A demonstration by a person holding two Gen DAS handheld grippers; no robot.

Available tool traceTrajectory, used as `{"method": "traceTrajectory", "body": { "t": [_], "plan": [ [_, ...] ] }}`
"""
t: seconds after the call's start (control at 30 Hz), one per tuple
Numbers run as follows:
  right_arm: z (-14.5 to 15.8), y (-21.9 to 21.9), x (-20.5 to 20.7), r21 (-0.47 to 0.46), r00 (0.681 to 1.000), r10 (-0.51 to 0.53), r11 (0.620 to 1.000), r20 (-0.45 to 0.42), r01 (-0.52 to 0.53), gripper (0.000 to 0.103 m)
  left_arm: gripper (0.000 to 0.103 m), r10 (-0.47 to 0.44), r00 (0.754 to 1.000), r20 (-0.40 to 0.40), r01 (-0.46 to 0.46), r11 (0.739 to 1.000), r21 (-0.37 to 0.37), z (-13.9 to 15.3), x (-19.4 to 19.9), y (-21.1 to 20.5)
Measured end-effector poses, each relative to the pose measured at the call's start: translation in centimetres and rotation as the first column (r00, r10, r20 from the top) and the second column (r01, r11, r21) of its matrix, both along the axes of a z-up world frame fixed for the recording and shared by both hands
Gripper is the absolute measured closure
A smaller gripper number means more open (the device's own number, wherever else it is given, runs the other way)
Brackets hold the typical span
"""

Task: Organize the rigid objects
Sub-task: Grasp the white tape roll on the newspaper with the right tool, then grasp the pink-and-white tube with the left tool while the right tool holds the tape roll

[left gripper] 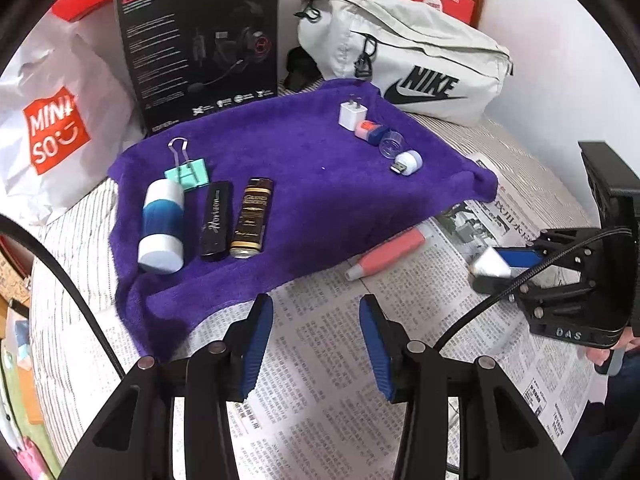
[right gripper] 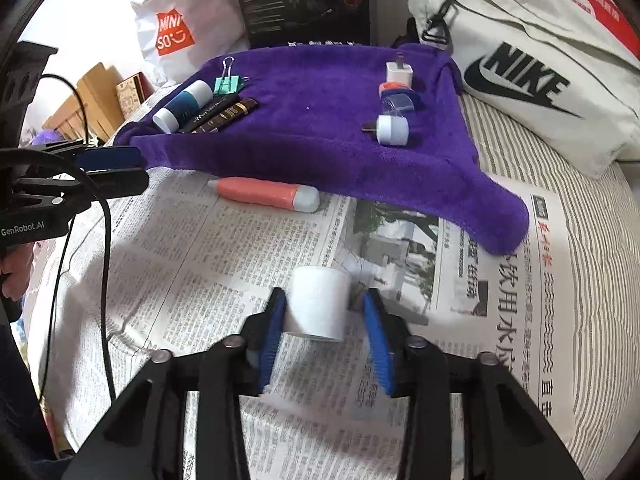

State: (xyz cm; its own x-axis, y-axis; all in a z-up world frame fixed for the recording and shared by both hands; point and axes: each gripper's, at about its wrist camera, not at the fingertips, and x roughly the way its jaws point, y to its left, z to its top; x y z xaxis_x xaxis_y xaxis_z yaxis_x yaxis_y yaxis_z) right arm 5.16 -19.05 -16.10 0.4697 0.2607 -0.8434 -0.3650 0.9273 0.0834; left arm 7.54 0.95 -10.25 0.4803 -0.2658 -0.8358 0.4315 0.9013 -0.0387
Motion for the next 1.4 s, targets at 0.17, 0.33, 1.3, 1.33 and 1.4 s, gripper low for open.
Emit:
{"method": "traceTrajectory", "body": {
  "t": [0.17, 0.33, 1.3, 1.33, 1.4],
  "plan": [
    [0.4, -1.1, 0.0, -0.014, 0.999, -0.027, 1.0, 0.037, 0.027, 0.072, 0.06, -0.049, 0.999, -0.018, 0.049, 0.999, 0.001, -0.8, 0.5, -0.9],
    [1.1, -3.7, 0.5, -0.021, 0.995, -0.085, 0.996, 0.052, 0.087, 0.072, 0.06, -0.117, 0.993, -0.028, 0.118, 0.993, 0.026, -1.5, 1.3, -2.8],
    [-0.5, -6.3, -0.1, -0.006, 0.983, -0.124, 0.992, 0.132, 0.126, 0.072, 0.08, -0.302, 0.953, -0.034, 0.303, 0.95, 0.077, -2.9, 2.8, -7.8],
    [-0.5, -6.3, -0.2, -0.003, 0.983, -0.123, 0.992, 0.133, 0.124, 0.072, 0.08, -0.311, 0.95, -0.039, 0.313, 0.946, 0.081, -3.1, 3.0, -8.1],
    [-0.5, -6.3, -0.2, -0.003, 0.983, -0.121, 0.992, 0.136, 0.123, 0.072, 0.08, -0.324, 0.945, -0.039, 0.327, 0.94, 0.097, -3.3, 3.1, -8.7]
  ]
}}
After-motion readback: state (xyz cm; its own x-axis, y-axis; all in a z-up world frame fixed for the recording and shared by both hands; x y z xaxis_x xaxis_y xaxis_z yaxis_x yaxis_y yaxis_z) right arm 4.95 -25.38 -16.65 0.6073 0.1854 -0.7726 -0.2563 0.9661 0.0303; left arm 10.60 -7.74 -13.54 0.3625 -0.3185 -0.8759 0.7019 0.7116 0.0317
